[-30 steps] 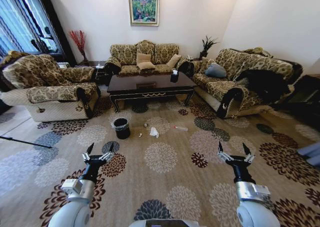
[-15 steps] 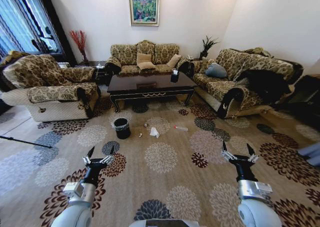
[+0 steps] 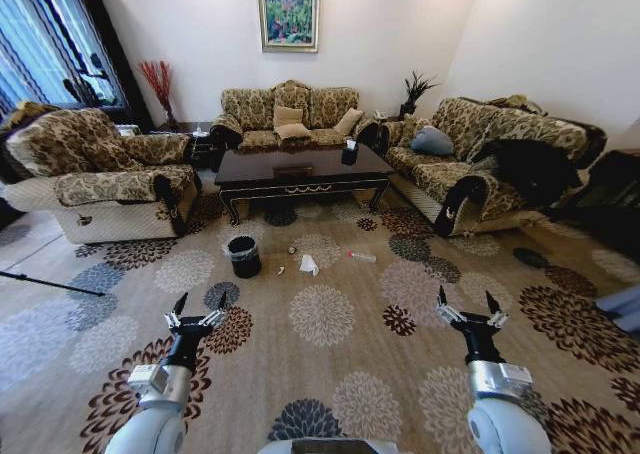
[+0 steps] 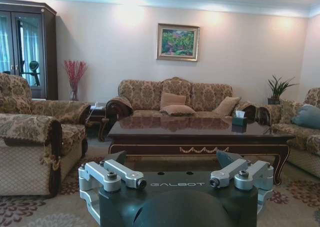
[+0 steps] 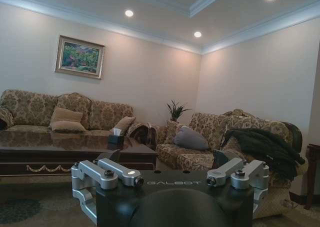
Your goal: Move to the front of the table and pick up the trash from the floor, then place it into the trash bin.
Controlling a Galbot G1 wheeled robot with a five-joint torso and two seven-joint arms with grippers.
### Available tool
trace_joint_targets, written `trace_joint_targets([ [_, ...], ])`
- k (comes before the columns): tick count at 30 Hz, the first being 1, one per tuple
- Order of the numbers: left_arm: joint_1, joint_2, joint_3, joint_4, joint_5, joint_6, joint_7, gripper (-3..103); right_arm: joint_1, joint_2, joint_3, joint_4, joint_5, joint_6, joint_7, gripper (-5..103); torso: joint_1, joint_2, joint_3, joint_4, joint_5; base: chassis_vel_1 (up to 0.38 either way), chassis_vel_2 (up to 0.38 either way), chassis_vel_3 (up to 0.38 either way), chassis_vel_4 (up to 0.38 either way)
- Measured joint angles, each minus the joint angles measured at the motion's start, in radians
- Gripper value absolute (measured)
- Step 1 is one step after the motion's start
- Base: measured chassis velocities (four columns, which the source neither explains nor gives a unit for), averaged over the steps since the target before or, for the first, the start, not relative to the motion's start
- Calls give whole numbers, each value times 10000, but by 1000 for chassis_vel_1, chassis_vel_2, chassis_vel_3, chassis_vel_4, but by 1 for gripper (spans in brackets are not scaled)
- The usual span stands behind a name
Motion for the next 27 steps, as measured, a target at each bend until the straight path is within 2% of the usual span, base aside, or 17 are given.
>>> trace_joint_targets([
  [7, -1, -36, -1, 48, 4, 38, -11, 100, 34, -25, -2, -50, 34, -49, 84, 100, -125, -240, -115, 0, 0, 0, 0, 0, 0],
  [27, -23, -110, -19, 129, -230, -46, -37, 100, 34, 14, 49, -105, 184, -141, 206, 100, -647, -1429, -789, 0, 0, 0, 0, 0, 0],
])
